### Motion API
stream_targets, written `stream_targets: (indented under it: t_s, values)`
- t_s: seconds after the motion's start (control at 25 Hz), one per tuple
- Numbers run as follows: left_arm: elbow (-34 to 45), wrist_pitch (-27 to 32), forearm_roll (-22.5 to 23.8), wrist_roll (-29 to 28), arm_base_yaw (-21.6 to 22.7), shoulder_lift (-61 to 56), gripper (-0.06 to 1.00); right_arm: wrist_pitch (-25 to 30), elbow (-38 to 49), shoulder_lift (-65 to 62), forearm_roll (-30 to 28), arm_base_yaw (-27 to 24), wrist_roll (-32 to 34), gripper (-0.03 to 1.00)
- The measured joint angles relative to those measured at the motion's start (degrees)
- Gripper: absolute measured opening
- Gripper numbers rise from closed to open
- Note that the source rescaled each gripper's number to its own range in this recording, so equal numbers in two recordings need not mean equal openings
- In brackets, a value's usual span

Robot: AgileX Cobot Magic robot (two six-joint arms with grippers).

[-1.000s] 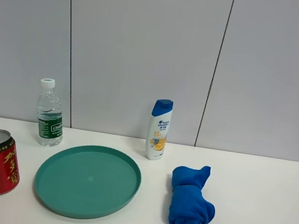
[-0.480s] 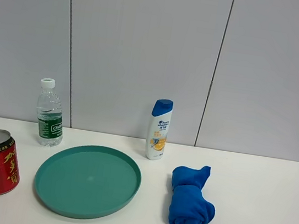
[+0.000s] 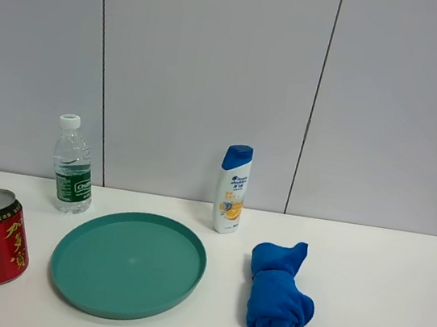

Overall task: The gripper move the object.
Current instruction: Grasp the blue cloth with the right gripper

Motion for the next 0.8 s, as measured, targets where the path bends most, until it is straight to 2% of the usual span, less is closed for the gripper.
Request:
stream_targets:
  t_s: [0.16,0.32,0.44,0.48,0.68,0.8]
  values:
    - [0.0,0.0,0.0,0.0,0.0,0.0,1.0,0.0,0.0,0.0,0.8,0.0,-0.3,0.54]
    - [0.0,0.0,0.0,0.0,0.0,0.0,1.0,-2.2,-4.6,1.1,7.2,0.0,-0.6,0.54]
    - [0.0,0.0,0.0,0.0,0.0,0.0,1.0,-3.2,-11.9,7.7,12.3,0.0,-1.9,0.55]
    - [0.0,0.0,0.0,0.0,0.0,0.0,1.0,-3.2,-14.7,10.0,14.1,0.0,-3.3,0.58]
    - [0.0,0.0,0.0,0.0,0.0,0.0,1.0,-7.8,-26.2,23.1,21.9,0.0,-12.1,0.9]
    - [0.0,0.0,0.0,0.0,0.0,0.0,1.0,-9.1,-31.4,31.2,27.8,0.0,-16.8,0.95]
